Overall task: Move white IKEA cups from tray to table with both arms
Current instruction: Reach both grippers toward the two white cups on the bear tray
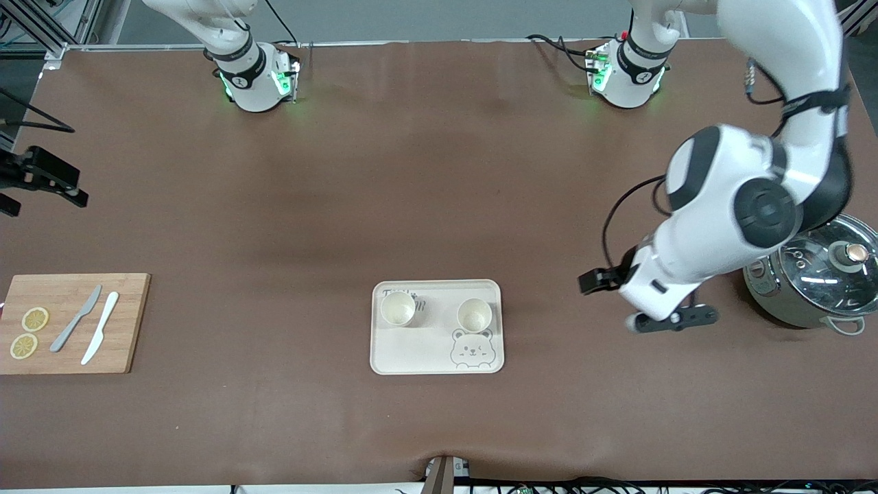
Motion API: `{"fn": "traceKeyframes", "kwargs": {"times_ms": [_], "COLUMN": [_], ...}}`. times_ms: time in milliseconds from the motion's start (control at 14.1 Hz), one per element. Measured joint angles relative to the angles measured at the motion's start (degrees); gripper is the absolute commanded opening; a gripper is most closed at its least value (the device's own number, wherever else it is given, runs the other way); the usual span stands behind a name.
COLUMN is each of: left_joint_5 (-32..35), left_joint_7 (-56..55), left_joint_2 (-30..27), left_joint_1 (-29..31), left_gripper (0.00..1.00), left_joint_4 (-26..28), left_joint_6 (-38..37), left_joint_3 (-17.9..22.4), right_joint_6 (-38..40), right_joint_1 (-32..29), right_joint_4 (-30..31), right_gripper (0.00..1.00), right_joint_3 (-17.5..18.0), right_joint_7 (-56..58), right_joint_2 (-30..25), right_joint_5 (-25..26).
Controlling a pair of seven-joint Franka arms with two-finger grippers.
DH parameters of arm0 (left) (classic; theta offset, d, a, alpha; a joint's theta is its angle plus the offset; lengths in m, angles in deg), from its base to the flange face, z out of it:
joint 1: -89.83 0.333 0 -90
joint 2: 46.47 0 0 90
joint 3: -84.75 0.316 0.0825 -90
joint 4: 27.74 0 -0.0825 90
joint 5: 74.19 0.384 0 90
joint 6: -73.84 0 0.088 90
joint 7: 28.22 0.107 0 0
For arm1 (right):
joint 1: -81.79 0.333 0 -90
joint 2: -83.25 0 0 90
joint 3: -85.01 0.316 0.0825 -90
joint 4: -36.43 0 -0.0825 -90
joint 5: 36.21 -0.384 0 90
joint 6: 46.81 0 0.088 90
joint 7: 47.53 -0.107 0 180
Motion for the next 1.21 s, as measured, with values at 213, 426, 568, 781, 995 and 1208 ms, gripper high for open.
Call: {"fn": "traceKeyframes", "kwargs": {"times_ms": [213,426,568,781,995,1208], "left_joint_5": [0.20,0.23,0.23,-2.21,-3.04,-3.06], "left_joint_7": [-5.15,-10.12,-12.66,-18.12,-19.60,-22.27], "left_joint_2": [4.61,9.65,12.39,14.26,14.91,16.52], "left_joint_1": [-4.46,-12.20,-16.83,-18.16,-18.25,-19.62], "left_gripper": [1.00,1.00,1.00,1.00,1.00,1.00], "left_joint_4": [-0.50,-0.84,-1.55,-2.47,-2.51,-2.52], "left_joint_6": [6.30,12.62,14.25,16.29,17.93,20.08], "left_joint_3": [2.94,9.22,12.60,12.86,12.84,12.78], "right_joint_6": [-0.16,-3.53,-5.20,-8.54,-11.38,-17.09], "right_joint_1": [2.11,6.64,9.26,12.65,15.98,21.55], "right_joint_4": [0.11,0.12,0.18,0.28,0.52,0.75], "right_gripper": [1.00,1.00,1.00,1.00,1.00,1.00], "right_joint_3": [0.17,0.33,0.38,0.39,0.43,0.48], "right_joint_7": [-0.46,-7.69,-12.16,-20.49,-25.16,-38.41], "right_joint_2": [2.57,5.32,6.55,8.93,11.27,14.70], "right_joint_5": [-0.54,-0.55,-0.53,-0.43,-0.09,0.81]}}
